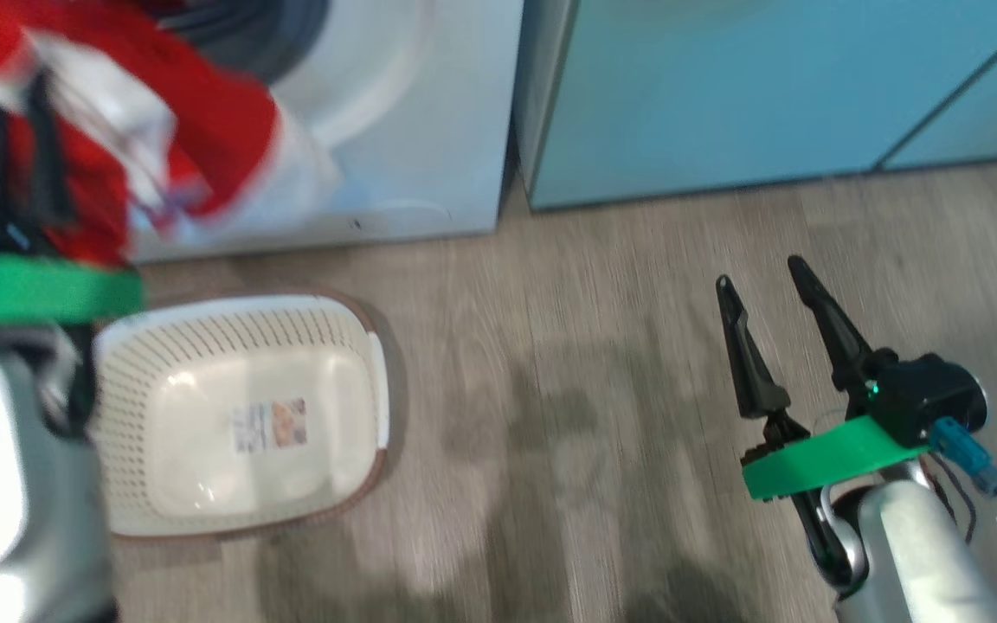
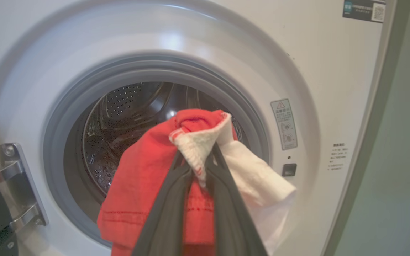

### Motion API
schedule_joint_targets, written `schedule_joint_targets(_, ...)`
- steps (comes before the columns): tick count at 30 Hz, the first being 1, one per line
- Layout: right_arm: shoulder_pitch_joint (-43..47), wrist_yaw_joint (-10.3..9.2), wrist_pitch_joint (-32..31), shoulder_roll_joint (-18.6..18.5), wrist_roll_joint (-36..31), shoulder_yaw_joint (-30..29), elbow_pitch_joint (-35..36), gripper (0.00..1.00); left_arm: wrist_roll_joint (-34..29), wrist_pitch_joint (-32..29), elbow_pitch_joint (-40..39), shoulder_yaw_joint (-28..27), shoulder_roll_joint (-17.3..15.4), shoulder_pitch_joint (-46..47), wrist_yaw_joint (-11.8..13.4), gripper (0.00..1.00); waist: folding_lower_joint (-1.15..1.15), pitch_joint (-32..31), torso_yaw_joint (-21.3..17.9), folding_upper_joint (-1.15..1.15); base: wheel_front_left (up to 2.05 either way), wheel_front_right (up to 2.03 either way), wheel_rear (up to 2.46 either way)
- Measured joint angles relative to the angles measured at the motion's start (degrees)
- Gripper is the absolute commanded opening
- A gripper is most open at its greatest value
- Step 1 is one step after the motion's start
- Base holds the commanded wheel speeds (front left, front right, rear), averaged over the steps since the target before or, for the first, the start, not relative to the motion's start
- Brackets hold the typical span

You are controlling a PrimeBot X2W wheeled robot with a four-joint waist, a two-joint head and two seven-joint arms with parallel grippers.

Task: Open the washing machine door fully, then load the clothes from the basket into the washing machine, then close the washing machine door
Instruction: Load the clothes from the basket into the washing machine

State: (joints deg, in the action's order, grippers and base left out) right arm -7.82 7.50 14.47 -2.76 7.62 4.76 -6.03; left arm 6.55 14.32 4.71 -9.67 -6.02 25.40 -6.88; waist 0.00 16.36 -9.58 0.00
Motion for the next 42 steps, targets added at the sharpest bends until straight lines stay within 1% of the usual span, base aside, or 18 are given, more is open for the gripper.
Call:
schedule_joint_targets(3,-1.2,0.00,0.0,0.0,0.0,0.2,0.3,1.00,0.7,0.1,2.3,-1.4,-2.1,6.6,-0.1,0.00,0.00,3.3,-0.9,0.00,0.00,0.00,0.00)
schedule_joint_targets(6,-2.5,0.00,0.0,0.0,0.7,0.6,0.8,1.00,2.1,0.1,7.0,-2.4,-4.1,13.5,-0.1,0.00,0.00,6.7,-1.9,0.00,0.00,0.00,0.00)
schedule_joint_targets(12,-4.8,0.00,0.0,0.0,1.7,1.5,1.7,1.00,2.8,0.1,17.7,-1.3,-9.8,26.1,-0.5,0.00,0.00,13.5,-3.8,0.00,0.00,0.00,0.00)
schedule_joint_targets(17,-7.0,0.00,0.0,0.0,2.7,2.0,2.9,1.00,4.4,-0.9,24.4,4.4,-16.0,38.5,-0.5,0.00,0.01,19.4,-5.2,0.00,0.00,0.00,0.00)
schedule_joint_targets(20,-8.5,0.00,0.0,0.0,3.7,3.3,3.3,1.00,6.8,-2.3,27.8,7.4,-18.5,46.1,-0.5,0.00,0.01,22.9,-5.9,0.00,0.00,0.00,0.00)
schedule_joint_targets(22,-9.5,0.00,0.0,0.0,4.3,4.3,3.5,1.00,7.0,-3.2,29.9,10.3,-20.3,50.2,-0.5,0.00,0.01,25.2,-6.3,0.00,0.00,0.00,0.00)
schedule_joint_targets(26,-11.8,0.00,0.0,0.0,5.8,7.0,4.5,1.00,7.2,-3.7,34.4,13.5,-22.5,56.3,-0.5,0.00,0.02,29.2,-7.1,0.00,0.00,0.00,0.00)
schedule_joint_targets(27,-11.8,0.00,0.0,0.0,5.8,7.0,4.5,1.00,7.2,-3.7,34.4,13.5,-22.5,56.3,-0.5,0.00,0.02,29.2,-7.1,0.00,0.00,0.00,0.00)
schedule_joint_targets(32,-13.4,0.00,0.0,0.0,7.1,9.3,4.8,1.00,7.2,-3.7,39.4,16.0,-25.5,62.6,-0.6,0.00,0.02,32.6,-8.8,0.00,0.00,0.00,0.00)
schedule_joint_targets(34,-13.7,0.00,0.0,0.0,7.2,10.0,4.7,1.00,6.9,-2.4,40.5,16.0,-26.5,65.8,-0.5,0.00,0.02,33.4,-9.5,0.00,0.00,0.00,0.00)
schedule_joint_targets(38,-13.8,0.00,0.0,0.0,7.7,11.1,4.7,1.00,6.9,0.2,39.8,14.2,-27.0,72.4,2.0,0.00,0.02,34.2,-10.6,0.00,0.00,0.00,0.00)
schedule_joint_targets(42,-13.8,0.00,0.0,0.0,7.7,11.2,4.6,1.00,5.4,0.5,39.0,14.4,-26.9,73.3,1.8,0.00,0.01,34.3,-10.7,0.00,0.00,0.00,0.00)
